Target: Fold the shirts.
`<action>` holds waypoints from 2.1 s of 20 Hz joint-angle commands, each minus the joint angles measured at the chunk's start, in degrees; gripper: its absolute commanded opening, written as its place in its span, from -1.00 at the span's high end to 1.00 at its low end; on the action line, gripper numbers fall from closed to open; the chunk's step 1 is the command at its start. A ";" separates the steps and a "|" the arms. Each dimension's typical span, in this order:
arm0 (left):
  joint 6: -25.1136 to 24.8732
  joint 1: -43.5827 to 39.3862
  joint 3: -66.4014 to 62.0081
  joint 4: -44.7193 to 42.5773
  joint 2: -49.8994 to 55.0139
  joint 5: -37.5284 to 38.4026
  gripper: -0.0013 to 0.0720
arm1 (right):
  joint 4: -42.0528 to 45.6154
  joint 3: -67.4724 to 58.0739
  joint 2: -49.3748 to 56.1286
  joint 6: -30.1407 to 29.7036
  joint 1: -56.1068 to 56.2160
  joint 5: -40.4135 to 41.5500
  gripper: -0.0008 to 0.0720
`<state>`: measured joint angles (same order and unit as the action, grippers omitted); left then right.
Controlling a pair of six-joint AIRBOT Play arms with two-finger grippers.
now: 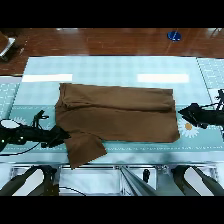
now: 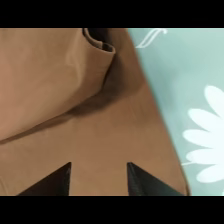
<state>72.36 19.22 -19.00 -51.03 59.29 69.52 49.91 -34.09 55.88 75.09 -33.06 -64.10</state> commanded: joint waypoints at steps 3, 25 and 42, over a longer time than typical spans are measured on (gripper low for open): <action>-2.51 -3.32 2.16 8.07 0.07 -8.57 0.89 | 9.99 0.04 -0.04 3.69 -4.87 -5.42 -0.15; -5.92 -3.30 2.19 9.73 0.07 -8.50 0.90 | 13.75 6.56 4.74 5.60 -4.20 -9.27 -0.15; -5.70 -3.21 -14.84 14.08 0.11 -4.11 0.90 | -0.13 -0.92 8.83 -2.43 6.10 -5.64 0.92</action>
<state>66.54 16.01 -26.76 -39.51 59.35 64.10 51.70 -31.33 64.66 74.30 -27.35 -67.94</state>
